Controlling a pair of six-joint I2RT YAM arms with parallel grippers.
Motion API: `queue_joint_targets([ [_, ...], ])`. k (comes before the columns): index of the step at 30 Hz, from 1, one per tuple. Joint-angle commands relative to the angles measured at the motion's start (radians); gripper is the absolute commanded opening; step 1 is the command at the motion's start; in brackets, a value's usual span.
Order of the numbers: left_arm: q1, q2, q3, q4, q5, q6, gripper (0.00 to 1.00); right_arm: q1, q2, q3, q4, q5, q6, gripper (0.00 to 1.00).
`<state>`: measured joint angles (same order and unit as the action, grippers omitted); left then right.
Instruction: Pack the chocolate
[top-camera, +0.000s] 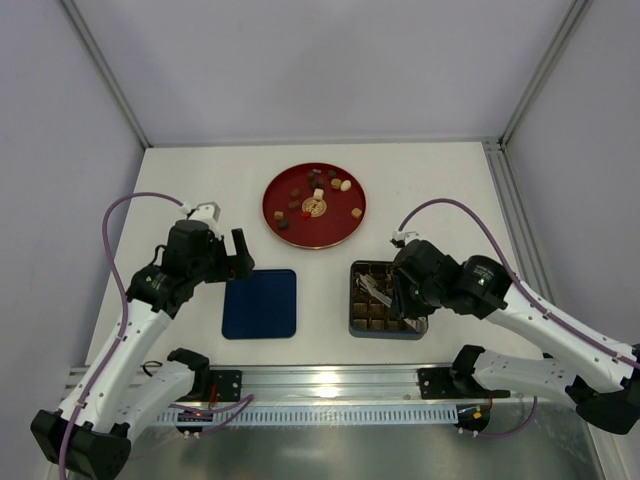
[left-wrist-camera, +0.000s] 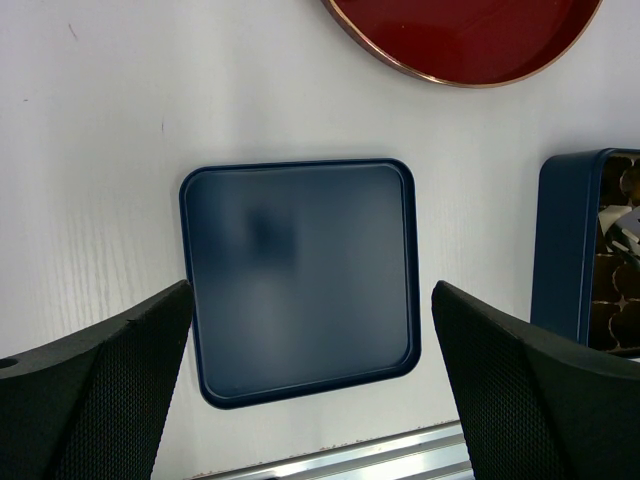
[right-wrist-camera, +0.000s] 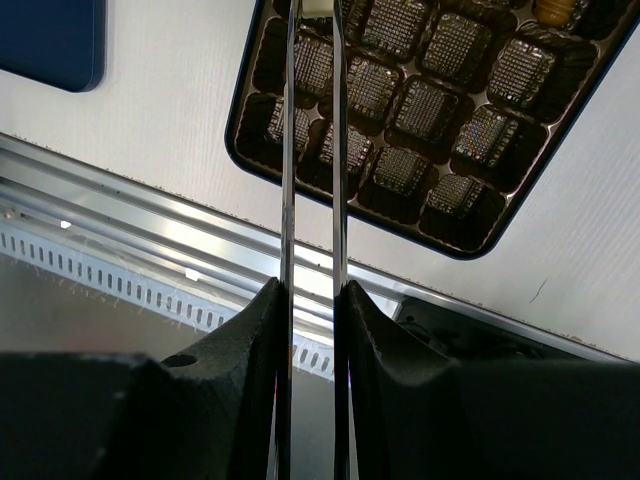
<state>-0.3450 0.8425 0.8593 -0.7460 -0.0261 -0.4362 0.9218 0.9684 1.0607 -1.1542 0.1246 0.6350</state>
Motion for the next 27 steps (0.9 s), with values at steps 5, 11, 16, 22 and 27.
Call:
queue_joint_targets([
  [5, -0.003, 0.003, 0.001, 0.013, -0.008, 0.014, 1.00, 0.011, 0.000, -0.004, 0.039, 0.023, 0.014, 0.29],
  [11, -0.005, 0.004, 0.001, 0.013, -0.009, 0.013, 0.99, 0.011, -0.004, -0.001, 0.037, 0.024, 0.012, 0.34],
  [16, -0.005, 0.004, 0.001, 0.013, -0.009, 0.014, 1.00, 0.014, 0.001, -0.001, 0.039, 0.027, 0.012, 0.35],
  [22, -0.005, 0.001, 0.001, 0.011, -0.009, 0.013, 1.00, 0.011, 0.000, -0.001, 0.040, 0.026, 0.012, 0.35],
  [27, -0.003, 0.001, 0.001, 0.011, -0.011, 0.013, 1.00, 0.014, 0.003, -0.001, 0.044, 0.024, 0.012, 0.35],
])
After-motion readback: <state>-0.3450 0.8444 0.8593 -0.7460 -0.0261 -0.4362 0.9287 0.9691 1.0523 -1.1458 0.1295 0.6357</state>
